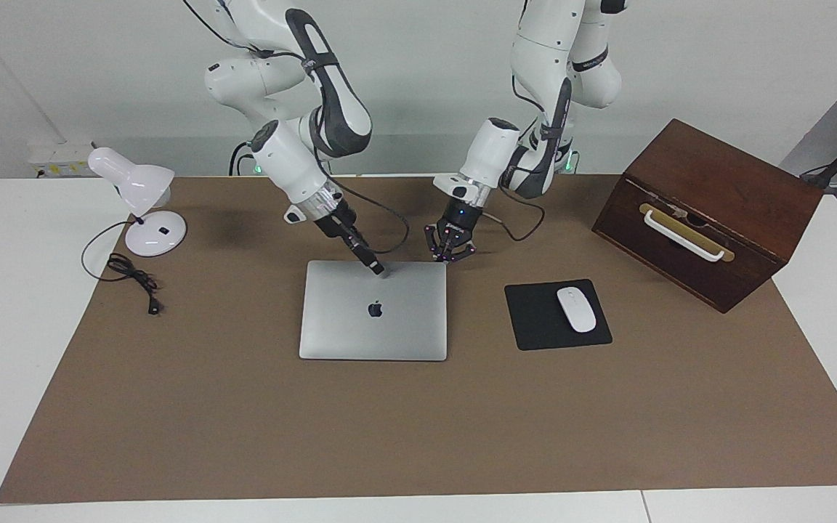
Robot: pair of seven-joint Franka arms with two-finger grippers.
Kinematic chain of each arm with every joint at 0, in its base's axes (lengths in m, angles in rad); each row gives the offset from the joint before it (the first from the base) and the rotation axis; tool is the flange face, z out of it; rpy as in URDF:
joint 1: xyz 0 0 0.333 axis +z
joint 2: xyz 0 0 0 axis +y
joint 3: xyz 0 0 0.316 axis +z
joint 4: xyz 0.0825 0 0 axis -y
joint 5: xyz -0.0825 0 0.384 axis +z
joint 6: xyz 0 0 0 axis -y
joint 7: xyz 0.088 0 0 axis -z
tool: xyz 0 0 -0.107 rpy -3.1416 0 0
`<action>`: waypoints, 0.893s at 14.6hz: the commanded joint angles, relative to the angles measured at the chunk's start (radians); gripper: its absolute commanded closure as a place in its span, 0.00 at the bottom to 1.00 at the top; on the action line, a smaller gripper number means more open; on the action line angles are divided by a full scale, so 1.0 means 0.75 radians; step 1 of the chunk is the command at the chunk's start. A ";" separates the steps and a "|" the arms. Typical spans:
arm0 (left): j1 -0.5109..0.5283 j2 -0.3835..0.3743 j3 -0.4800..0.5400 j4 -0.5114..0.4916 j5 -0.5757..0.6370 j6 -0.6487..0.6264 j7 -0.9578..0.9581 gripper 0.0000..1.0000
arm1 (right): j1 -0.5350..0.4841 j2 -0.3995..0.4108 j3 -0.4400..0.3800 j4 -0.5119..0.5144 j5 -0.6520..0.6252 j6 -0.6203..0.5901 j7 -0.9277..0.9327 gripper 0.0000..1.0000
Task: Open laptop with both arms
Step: 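Press the left gripper on the laptop base while the right gripper grips the lid edge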
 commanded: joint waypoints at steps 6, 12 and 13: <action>0.045 0.089 0.002 0.080 0.001 0.029 0.039 1.00 | 0.007 0.026 -0.002 -0.012 0.056 0.035 -0.097 0.28; 0.047 0.134 0.002 0.096 0.005 0.029 0.078 1.00 | 0.005 0.034 -0.004 0.000 0.174 0.037 -0.232 0.27; 0.047 0.136 0.002 0.100 0.005 0.029 0.080 1.00 | 0.005 0.040 -0.004 0.004 0.176 0.037 -0.236 0.27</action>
